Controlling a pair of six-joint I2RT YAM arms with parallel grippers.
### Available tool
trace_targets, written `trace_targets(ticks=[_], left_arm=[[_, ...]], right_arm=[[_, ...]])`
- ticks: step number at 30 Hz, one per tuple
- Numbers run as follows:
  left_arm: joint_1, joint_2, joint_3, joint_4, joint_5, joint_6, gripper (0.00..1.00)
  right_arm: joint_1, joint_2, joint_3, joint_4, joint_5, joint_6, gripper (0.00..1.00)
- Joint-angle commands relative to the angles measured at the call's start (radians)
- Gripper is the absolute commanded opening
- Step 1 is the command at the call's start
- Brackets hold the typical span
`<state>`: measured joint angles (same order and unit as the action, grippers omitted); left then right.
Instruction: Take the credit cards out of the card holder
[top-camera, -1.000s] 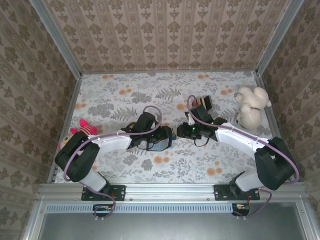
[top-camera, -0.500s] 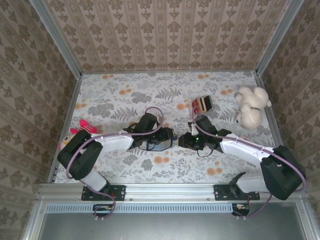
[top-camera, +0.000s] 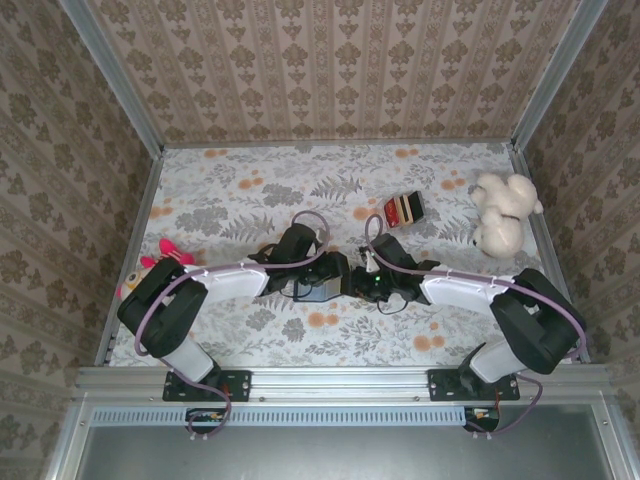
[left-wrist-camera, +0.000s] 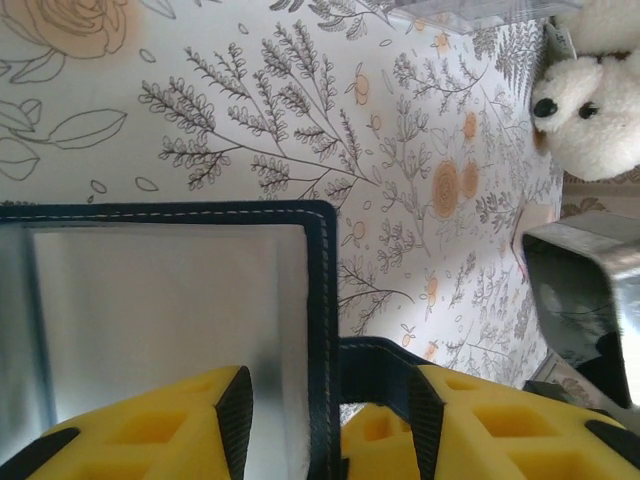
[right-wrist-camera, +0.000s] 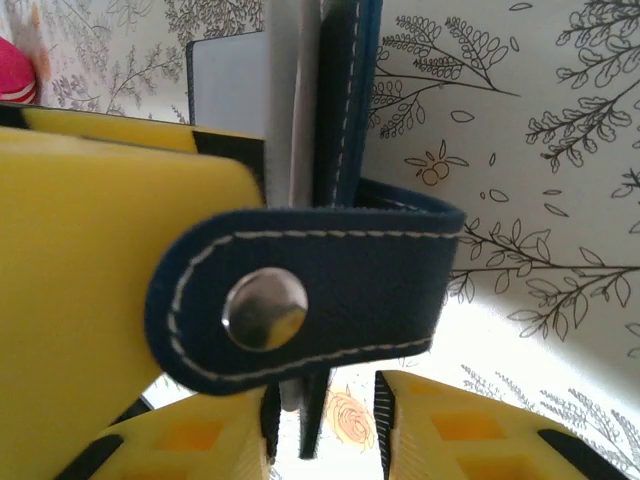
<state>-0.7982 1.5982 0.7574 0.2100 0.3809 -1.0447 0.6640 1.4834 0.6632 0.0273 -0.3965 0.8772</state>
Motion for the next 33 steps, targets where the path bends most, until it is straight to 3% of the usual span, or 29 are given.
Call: trace_targets(ticks=[1, 7, 12, 17, 30, 33], left_arm=[[-0.004, 0.007, 0.033, -0.007, 0.01, -0.003, 0.48], [0.011, -0.047, 0.021, -0.079, -0.024, 0.011, 0.47], [0.029, -0.14, 0.003, -0.327, -0.157, 0.029, 0.48], [0.045, -0.229, -0.047, -0.464, -0.236, 0.021, 0.53], [0.072, -0.239, -0.115, -0.448, -0.238, -0.015, 0.53], [0.075, -0.23, -0.113, -0.419, -0.217, -0.008, 0.47]], right_arm=[[0.005, 0.026, 0.035, 0.036, 0.016, 0.013, 0.31], [0.005, 0.055, 0.055, -0.025, 0.066, 0.008, 0.21], [0.005, 0.076, 0.07, -0.064, 0.088, -0.001, 0.17], [0.005, 0.09, 0.08, -0.079, 0.095, -0.003, 0.16], [0.005, 0.126, 0.102, -0.087, 0.084, -0.002, 0.16], [0.005, 0.129, 0.102, -0.087, 0.078, 0.0, 0.16]])
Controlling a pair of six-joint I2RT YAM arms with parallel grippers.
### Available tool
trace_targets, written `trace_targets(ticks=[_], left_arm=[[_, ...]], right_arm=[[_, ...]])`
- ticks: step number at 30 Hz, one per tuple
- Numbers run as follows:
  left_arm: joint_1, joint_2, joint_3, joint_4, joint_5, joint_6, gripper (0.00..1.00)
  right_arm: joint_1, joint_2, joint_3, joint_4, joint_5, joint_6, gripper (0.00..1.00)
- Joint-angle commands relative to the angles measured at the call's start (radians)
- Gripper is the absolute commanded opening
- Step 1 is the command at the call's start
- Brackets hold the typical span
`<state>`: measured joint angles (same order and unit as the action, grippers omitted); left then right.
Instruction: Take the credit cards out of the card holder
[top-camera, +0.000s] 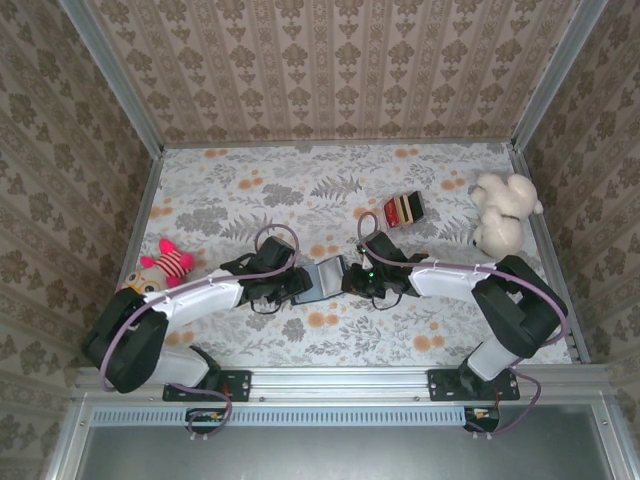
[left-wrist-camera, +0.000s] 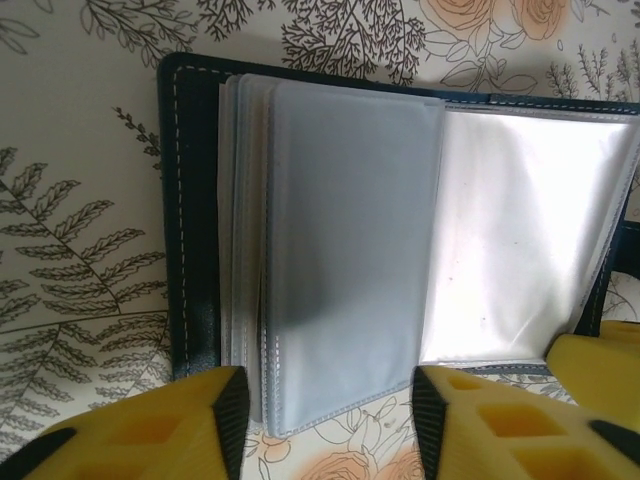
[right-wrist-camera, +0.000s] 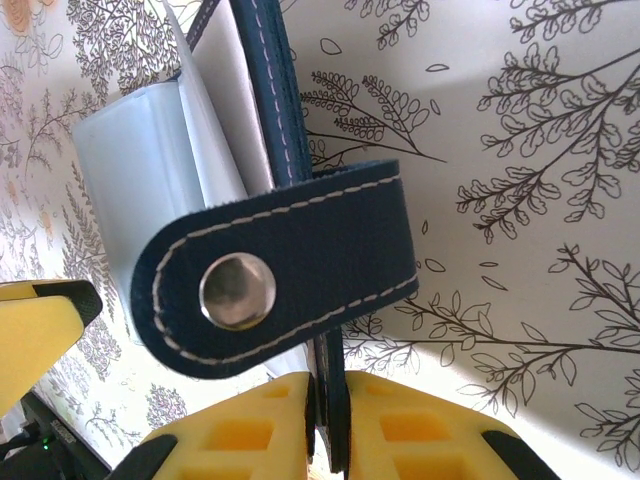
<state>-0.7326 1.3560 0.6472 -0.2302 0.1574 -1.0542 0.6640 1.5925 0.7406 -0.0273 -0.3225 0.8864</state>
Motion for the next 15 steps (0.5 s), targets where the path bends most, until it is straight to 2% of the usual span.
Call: trace_targets(ticks=[1, 15], left_arm=[[0.009, 0.013, -0.003, 0.024, 0.005, 0.004, 0.46], [0.023, 0.073, -0.013, 0.085, 0.052, -0.003, 0.42]], right_arm=[[0.004, 0.02, 0.025, -0.032, 0.003, -0.009, 0.16], [0.005, 0.035, 0.029, -0.04, -0.012, -0.009, 0.17]])
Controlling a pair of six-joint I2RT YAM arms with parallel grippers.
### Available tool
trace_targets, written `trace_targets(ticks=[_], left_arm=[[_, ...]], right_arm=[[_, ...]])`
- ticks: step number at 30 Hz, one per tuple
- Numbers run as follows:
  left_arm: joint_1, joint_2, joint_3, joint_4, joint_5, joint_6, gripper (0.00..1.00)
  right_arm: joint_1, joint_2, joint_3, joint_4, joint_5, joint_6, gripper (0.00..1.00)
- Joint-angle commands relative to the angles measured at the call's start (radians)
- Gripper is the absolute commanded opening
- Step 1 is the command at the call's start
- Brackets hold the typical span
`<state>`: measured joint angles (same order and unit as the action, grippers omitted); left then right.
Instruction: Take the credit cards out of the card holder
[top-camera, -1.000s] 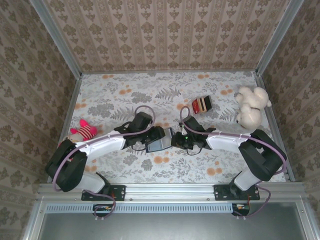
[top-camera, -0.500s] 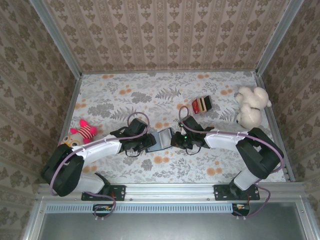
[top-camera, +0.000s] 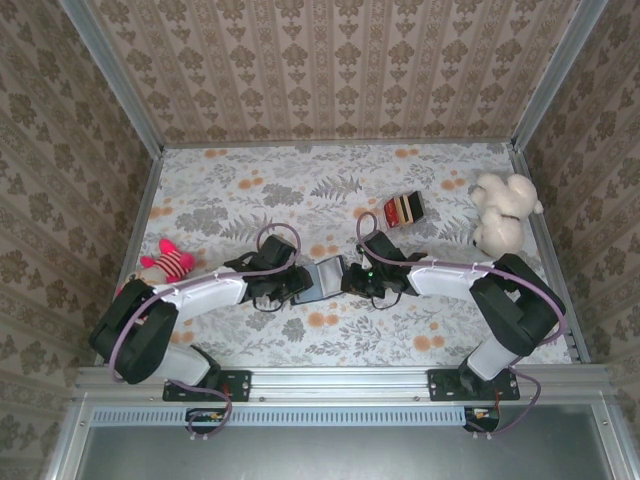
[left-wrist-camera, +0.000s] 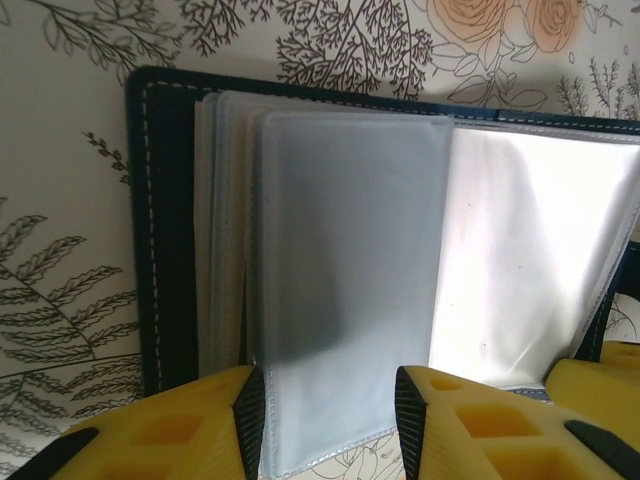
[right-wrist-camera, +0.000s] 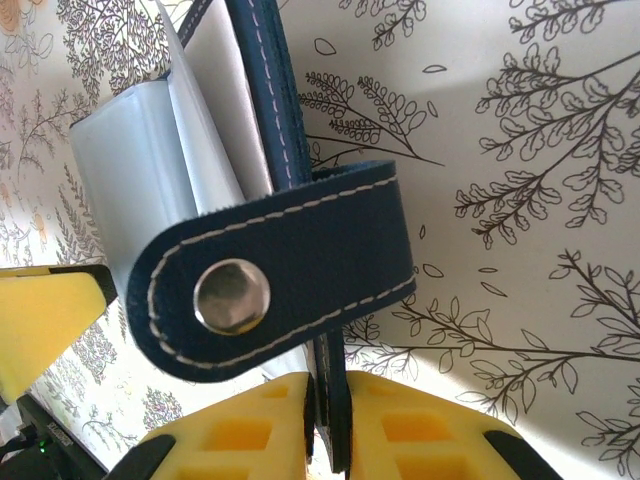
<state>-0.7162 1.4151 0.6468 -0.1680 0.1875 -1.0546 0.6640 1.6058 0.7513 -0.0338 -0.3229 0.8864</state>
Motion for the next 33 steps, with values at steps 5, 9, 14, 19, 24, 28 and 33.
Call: trace_targets(ticks=[5, 9, 14, 19, 24, 28, 33], left_arm=[[0.008, 0.031, -0.016, 0.024, 0.026, -0.016, 0.43], [0.009, 0.038, -0.01, -0.005, 0.01, -0.019, 0.46], [0.011, 0.063, -0.042, 0.109, 0.077, -0.051, 0.46], [0.001, 0.113, -0.027, 0.212, 0.15, -0.053, 0.44], [-0.002, 0.118, 0.002, 0.236, 0.189, -0.022, 0.44], [-0.002, 0.13, 0.01, 0.281, 0.231, -0.008, 0.44], [-0.001, 0.138, 0.017, 0.339, 0.277, 0.0, 0.44]], right_arm=[[0.005, 0.029, 0.021, -0.032, -0.018, -0.009, 0.17], [0.005, 0.033, 0.022, -0.032, -0.019, -0.01, 0.17], [0.005, 0.038, 0.023, -0.031, -0.021, -0.009, 0.17], [0.005, 0.043, 0.023, -0.034, -0.027, -0.015, 0.17], [0.005, 0.041, 0.026, -0.039, -0.028, -0.02, 0.17], [0.004, 0.041, 0.031, -0.041, -0.03, -0.022, 0.17], [0.005, 0.042, 0.034, -0.046, -0.03, -0.026, 0.17]])
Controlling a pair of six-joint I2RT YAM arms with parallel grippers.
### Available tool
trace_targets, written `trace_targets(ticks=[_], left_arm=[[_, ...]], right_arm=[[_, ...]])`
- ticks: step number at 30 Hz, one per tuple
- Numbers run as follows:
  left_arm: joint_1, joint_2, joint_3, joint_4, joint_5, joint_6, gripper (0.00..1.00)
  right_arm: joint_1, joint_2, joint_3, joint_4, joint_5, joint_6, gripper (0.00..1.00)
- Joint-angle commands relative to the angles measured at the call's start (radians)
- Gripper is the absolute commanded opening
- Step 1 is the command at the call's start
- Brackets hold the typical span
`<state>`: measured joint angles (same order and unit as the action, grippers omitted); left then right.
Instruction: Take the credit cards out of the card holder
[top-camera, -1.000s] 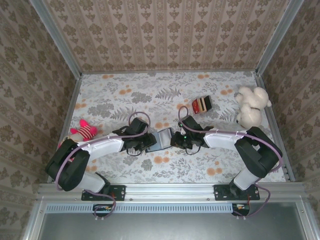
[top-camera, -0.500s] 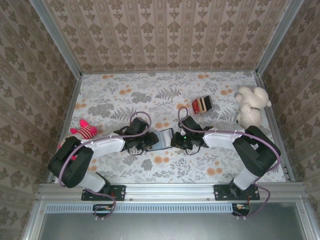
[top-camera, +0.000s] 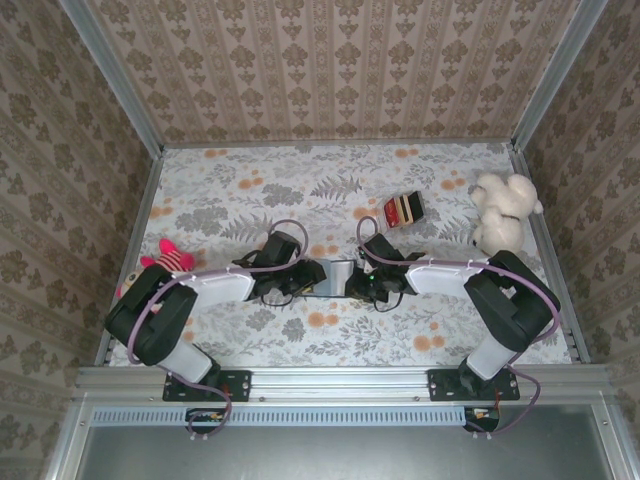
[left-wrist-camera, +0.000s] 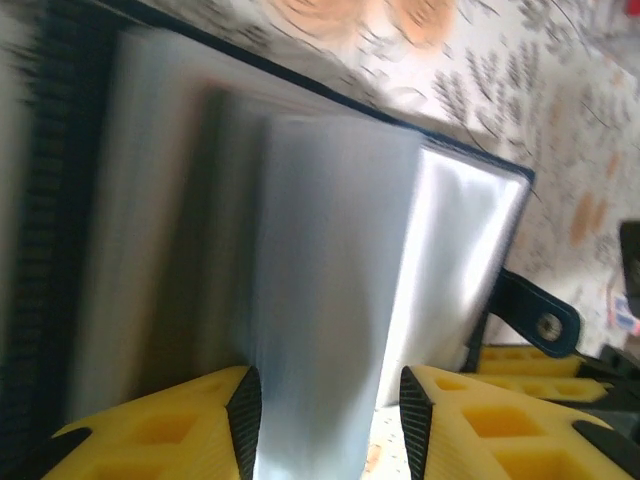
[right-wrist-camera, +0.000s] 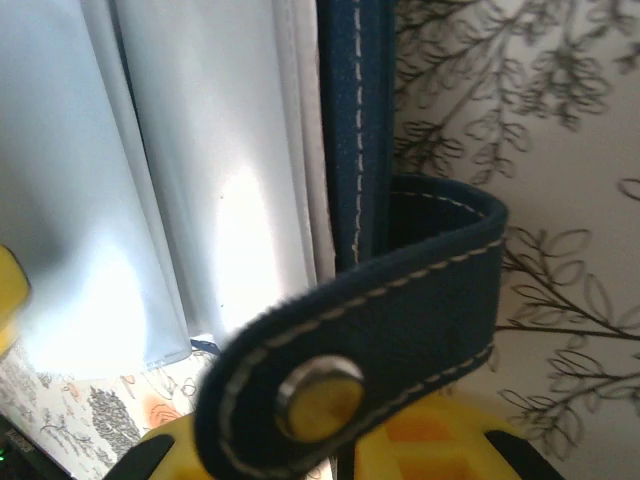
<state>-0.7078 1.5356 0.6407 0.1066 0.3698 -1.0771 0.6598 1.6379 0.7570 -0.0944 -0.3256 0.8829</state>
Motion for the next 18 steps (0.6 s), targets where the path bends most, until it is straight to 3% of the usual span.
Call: trace_targets(ticks=[1, 18], left_arm=[[-0.01, 0.018, 0.026, 0.069, 0.101, 0.023, 0.45], [-0.019, 0.047, 0.078, 0.169, 0.143, 0.045, 0.47]], right_arm=[[0.009, 0.011, 0.028, 0.015, -0.028, -0.023, 0.17], [0.009, 0.012, 0.03, 0.006, -0.014, -0.027, 0.17]])
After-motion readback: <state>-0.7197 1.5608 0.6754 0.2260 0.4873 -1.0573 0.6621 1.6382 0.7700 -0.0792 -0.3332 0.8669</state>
